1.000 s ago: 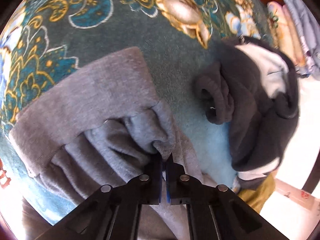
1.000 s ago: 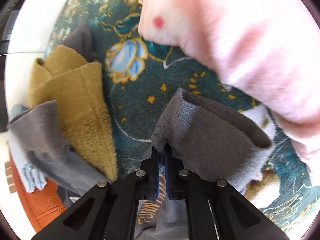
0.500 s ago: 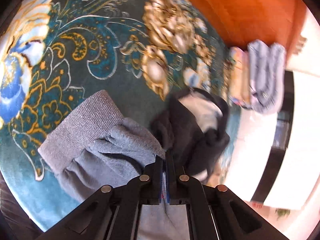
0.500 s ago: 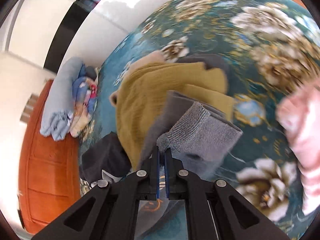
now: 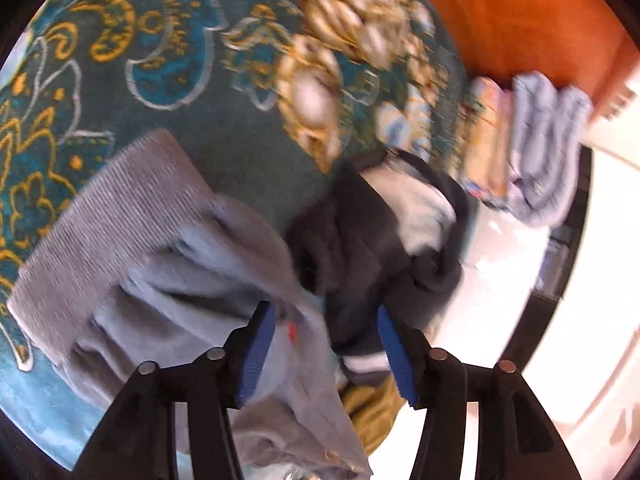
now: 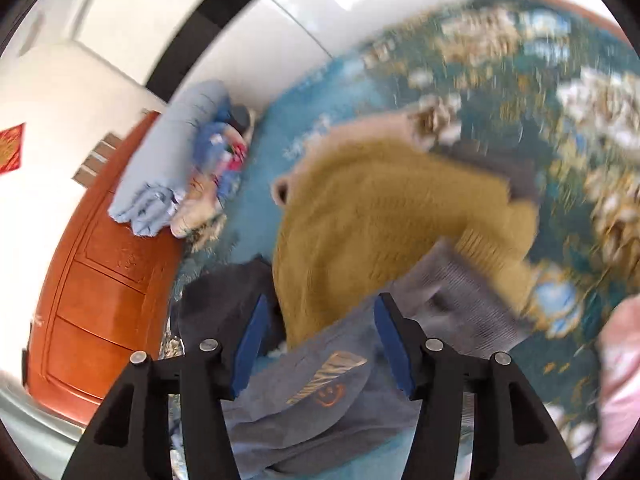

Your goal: Fold clothes

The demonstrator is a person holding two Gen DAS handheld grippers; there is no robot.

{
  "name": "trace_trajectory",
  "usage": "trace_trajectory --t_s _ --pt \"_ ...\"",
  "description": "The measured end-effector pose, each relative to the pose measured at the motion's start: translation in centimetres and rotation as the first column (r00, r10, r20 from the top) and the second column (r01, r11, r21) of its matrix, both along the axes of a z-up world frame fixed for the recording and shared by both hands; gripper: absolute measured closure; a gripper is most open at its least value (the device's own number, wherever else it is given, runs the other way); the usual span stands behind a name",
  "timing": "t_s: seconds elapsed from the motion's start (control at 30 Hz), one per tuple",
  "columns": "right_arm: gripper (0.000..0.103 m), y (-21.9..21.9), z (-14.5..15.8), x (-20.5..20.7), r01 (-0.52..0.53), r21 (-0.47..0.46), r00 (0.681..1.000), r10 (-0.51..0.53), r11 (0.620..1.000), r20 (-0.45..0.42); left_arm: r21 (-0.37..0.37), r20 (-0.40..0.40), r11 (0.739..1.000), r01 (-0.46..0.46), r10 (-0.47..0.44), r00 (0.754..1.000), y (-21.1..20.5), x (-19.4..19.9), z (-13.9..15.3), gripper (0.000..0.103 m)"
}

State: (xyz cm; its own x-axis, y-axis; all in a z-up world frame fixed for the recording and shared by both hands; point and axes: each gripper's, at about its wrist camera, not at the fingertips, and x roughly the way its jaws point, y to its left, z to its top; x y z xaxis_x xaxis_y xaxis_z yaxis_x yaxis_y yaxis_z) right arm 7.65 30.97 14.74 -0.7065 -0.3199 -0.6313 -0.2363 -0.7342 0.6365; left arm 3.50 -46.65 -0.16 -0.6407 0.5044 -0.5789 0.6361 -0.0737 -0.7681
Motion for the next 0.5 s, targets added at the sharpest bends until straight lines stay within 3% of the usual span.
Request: trace_trajectory --t_s 0.1,0.2,0.37,0.5 --pt "0.046 2.4 0.3 3.2 0.053 0.006 0.998 -0.053 0.999 -0.029 -0.06 -0.033 0.997 0.053 -0.055 0.998 0.9 0.7 1.7 0.041" --pt "0.046 4.1 -3.4 6.5 0.097 -0.064 0.995 -0.095 0.993 0.031 -0.127 -0.044 0.99 0.067 -0.073 0.996 2.1 3.1 2.7 0.037" --pt "0.046 4.0 -8.5 8.5 0.117 -0.244 0.993 -0.113 0.963 0.03 -0.075 -0.004 0.994 0.077 -0.077 0.997 4.6 6.5 1.4 0.037" --pt "0.048 3.7 -9.5 7.5 0.135 -0.285 0.99 -0.141 0.949 0.0 -0.042 -0.008 0.997 0.067 -0.067 0.998 6.2 8.1 1.5 0.037"
